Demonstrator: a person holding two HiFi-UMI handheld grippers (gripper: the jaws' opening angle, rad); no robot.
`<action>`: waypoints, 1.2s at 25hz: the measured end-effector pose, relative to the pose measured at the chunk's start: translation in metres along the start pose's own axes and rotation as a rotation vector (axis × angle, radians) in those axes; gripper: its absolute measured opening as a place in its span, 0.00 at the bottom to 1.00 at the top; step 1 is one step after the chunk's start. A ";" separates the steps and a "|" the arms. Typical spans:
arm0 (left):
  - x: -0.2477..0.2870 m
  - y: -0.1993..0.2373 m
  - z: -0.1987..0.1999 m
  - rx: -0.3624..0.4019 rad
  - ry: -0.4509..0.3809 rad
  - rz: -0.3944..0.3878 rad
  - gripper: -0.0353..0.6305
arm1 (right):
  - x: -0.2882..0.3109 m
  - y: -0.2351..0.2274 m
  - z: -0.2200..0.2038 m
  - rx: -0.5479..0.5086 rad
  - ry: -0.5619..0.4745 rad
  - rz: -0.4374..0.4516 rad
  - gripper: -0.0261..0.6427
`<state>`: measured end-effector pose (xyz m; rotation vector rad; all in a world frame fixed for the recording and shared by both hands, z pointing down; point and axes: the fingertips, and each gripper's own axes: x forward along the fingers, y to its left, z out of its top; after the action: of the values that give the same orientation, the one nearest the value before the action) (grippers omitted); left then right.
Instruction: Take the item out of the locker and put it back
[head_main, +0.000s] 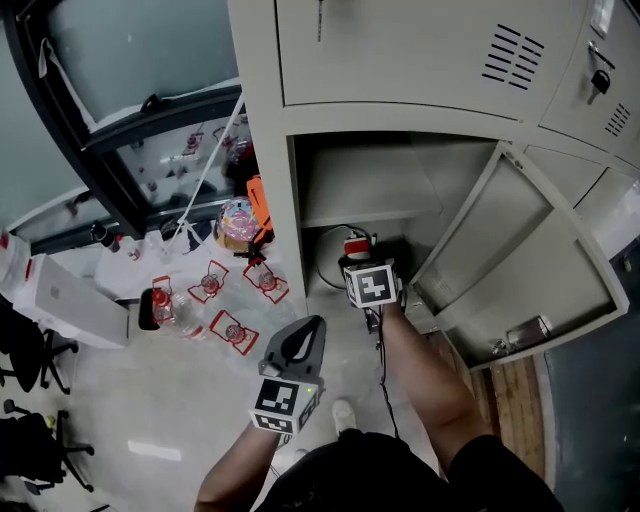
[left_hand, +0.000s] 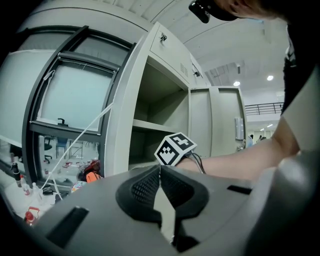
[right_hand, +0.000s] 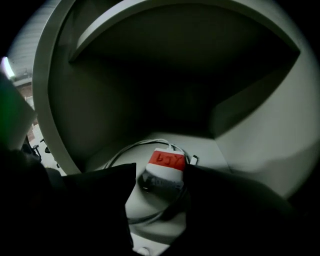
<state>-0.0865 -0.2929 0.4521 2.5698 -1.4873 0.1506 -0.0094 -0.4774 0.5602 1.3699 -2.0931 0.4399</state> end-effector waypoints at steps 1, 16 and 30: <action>0.000 0.001 0.000 -0.001 0.000 0.002 0.07 | 0.001 0.000 0.000 0.003 0.006 -0.001 0.52; 0.000 0.000 -0.002 -0.018 -0.006 -0.002 0.07 | 0.014 -0.003 -0.006 -0.014 0.069 -0.031 0.51; -0.029 0.009 -0.009 -0.028 0.006 0.039 0.07 | -0.006 0.012 -0.002 -0.185 -0.075 -0.035 0.44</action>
<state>-0.1086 -0.2710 0.4565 2.5175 -1.5275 0.1409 -0.0182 -0.4668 0.5580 1.3296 -2.1082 0.1777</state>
